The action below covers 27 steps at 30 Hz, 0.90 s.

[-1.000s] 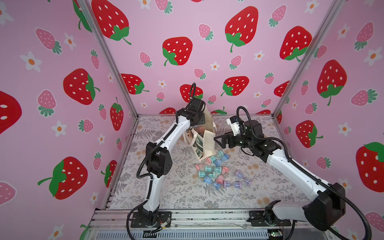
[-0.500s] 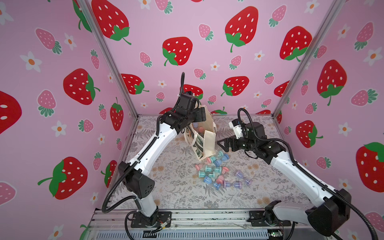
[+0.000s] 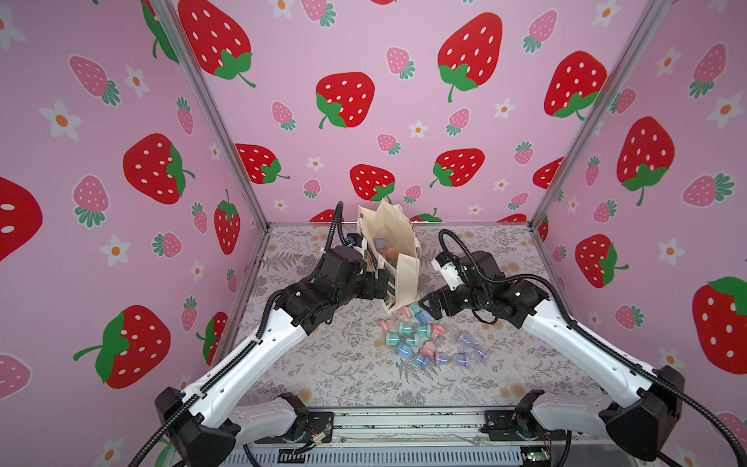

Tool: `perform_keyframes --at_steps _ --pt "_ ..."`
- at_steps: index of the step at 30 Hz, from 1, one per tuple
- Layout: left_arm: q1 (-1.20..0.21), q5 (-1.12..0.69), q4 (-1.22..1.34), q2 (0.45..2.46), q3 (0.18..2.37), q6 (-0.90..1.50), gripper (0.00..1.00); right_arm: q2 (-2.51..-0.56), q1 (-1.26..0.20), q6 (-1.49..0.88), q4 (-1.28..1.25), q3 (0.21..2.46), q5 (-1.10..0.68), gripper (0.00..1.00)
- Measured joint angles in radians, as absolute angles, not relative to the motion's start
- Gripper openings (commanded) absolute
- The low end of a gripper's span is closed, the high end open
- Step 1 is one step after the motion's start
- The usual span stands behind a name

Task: Put the hourglass into the canvas bag
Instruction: Pick up the hourglass from the center of the board.

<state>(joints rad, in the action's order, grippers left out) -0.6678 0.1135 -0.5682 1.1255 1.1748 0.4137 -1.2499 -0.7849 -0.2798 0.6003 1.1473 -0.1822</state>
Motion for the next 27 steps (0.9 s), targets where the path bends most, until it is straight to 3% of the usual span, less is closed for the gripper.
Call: perform_keyframes --at_steps 12,27 --pt "-0.708 0.004 -0.568 0.896 0.875 0.458 0.99 -1.340 -0.987 -0.281 0.659 1.051 -0.097 0.96" --pt "-0.734 -0.006 -0.555 0.775 0.694 0.551 0.99 -1.441 -1.120 -0.374 0.651 0.965 -0.041 0.80"
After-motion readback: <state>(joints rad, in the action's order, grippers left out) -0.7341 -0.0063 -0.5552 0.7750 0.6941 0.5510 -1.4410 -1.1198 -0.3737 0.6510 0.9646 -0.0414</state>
